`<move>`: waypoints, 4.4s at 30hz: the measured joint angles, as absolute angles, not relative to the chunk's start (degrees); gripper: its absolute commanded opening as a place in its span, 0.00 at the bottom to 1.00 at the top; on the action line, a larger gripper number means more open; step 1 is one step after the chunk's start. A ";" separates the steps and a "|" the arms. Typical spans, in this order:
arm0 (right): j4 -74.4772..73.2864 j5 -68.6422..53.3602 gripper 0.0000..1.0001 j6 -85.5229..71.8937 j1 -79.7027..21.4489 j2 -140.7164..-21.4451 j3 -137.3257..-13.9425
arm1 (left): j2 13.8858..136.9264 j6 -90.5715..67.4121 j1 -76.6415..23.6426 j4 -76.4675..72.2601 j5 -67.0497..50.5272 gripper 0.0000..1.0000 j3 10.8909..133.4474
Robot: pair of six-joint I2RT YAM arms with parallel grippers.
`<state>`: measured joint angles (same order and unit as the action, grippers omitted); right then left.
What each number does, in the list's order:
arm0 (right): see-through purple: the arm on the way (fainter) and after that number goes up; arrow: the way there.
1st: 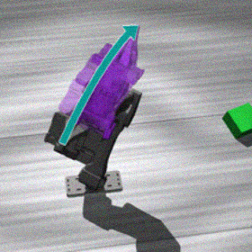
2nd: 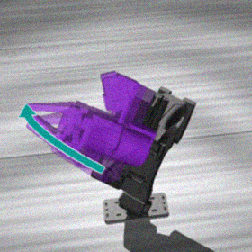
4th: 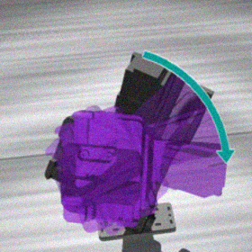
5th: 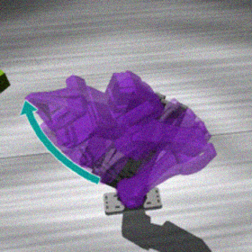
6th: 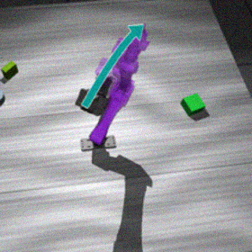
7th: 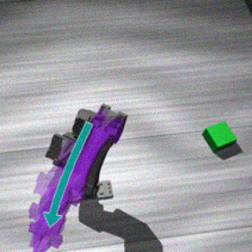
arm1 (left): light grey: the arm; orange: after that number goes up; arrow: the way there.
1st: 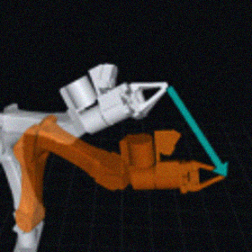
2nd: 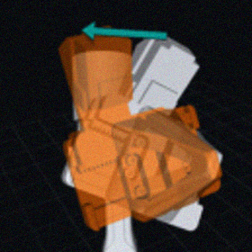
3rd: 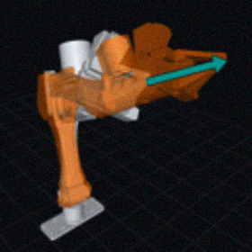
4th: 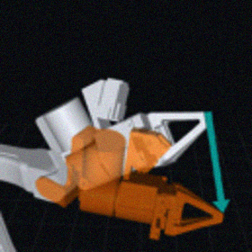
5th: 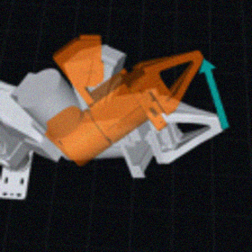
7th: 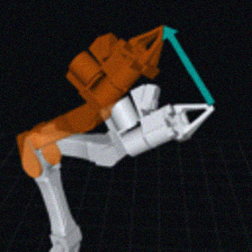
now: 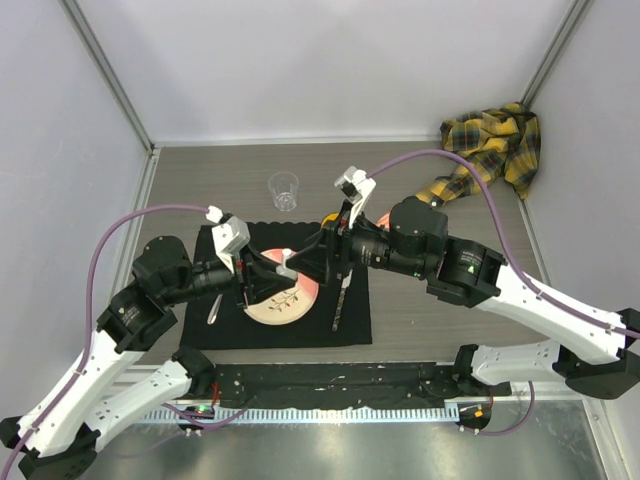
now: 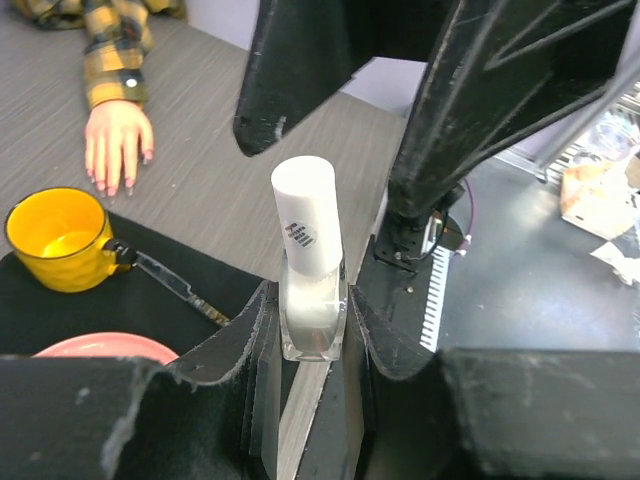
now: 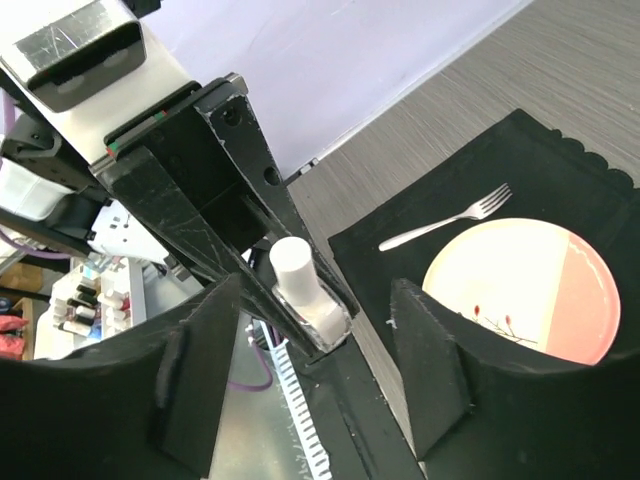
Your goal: Paint the nails
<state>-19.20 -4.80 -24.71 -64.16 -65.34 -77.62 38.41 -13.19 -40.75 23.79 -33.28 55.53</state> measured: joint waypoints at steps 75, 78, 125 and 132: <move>-49.36 -8.12 0.39 -16.95 -64.82 -84.77 -107.15 | 36.75 -5.50 -40.77 31.20 -29.52 0.00 55.13; -49.36 -8.93 0.40 -16.80 -64.79 -84.79 -107.15 | 36.77 -5.45 -40.77 31.22 -29.50 0.00 55.13; -45.78 -13.08 0.01 -10.61 -64.82 -82.26 -102.83 | 37.87 -3.77 -40.75 33.39 -35.22 0.00 55.13; -45.47 -13.21 0.01 -10.63 -64.82 -82.13 -102.52 | 37.87 -3.77 -40.75 33.78 -35.20 0.00 55.13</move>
<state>-45.47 -13.21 -10.63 -64.82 -82.13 -102.52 37.87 -3.77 -40.75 33.78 -35.20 55.13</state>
